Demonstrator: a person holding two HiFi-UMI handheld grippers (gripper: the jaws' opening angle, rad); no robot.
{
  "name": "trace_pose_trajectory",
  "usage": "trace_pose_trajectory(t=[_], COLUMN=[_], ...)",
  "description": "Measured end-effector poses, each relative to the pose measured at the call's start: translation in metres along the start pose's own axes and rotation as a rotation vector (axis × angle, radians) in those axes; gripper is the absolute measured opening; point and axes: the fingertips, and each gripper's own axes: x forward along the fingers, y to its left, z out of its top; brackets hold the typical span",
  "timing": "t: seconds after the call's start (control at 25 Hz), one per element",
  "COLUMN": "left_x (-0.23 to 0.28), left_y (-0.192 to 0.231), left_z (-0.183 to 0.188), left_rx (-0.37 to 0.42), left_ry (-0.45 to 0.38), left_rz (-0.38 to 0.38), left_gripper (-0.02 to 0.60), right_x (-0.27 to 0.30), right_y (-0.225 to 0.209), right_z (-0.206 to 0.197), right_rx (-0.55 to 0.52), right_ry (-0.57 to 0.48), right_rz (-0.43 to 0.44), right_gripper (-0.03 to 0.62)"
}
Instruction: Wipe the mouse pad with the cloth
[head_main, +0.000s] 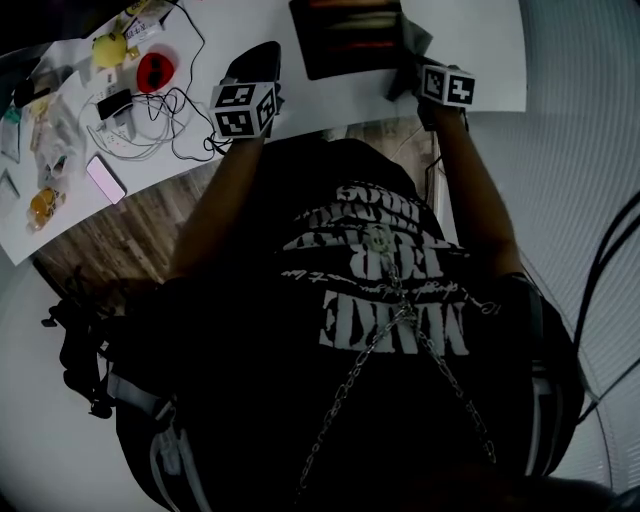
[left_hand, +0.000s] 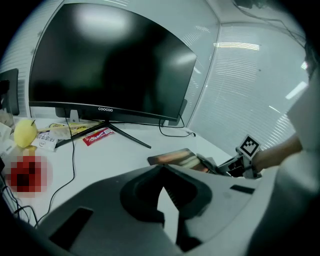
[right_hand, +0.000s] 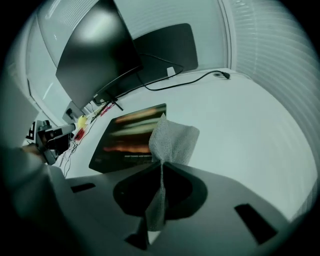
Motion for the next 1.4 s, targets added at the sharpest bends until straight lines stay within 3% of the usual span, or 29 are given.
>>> trace_pose_trajectory(t=[0.44,0.48,0.52,0.56,0.72,0.88,1.0,1.08,1.2,1.4], left_x=[-0.02,-0.023,-0.026,-0.029,-0.051,-0.087,-0.111,-0.122,-0.126,-0.128], left_y=[-0.017,-0.019,-0.022,-0.024,-0.037,-0.072,-0.112,-0.133,-0.156,-0.171], left_z=[-0.011,-0.009,-0.005,0.001,0.044,0.099,0.125,0.138,0.151,0.152], left_rx=[-0.025,-0.023,-0.018,-0.01,0.058,0.165,0.242,0.282,0.269,0.235], left_ry=[-0.031,-0.039,-0.049,-0.064,-0.168,-0.303,-0.39,-0.444,-0.495,-0.495], left_rz=[0.031,0.034,0.037,0.041,0.057,0.04,0.016,0.001,-0.068,-0.125], left_gripper=[-0.003,-0.003,-0.003,-0.003,-0.003,-0.003,-0.003,-0.003,-0.003,-0.003], right_x=[-0.026,-0.027,-0.03,-0.036,-0.094,-0.2,-0.267,-0.288,-0.293,-0.3], right_y=[-0.051,-0.049,-0.046,-0.043,-0.019,0.036,0.069,0.084,0.094,0.093], right_z=[-0.011,-0.011,-0.009,-0.005,0.027,0.07,0.085,0.089,0.086,0.074], right_rx=[-0.063,-0.076,-0.087,-0.093,-0.121,-0.247,-0.38,-0.416,-0.429,-0.393], right_ry=[-0.016,-0.027,-0.052,-0.091,-0.324,-0.659,-0.839,-0.906,-0.934,-0.93], right_rz=[-0.116,-0.095,-0.07,-0.048,0.003,0.026,-0.026,-0.038,-0.029,-0.03], right_gripper=[0.015,0.037,0.12,0.165,0.17,0.165,0.058,0.007,0.0,0.0])
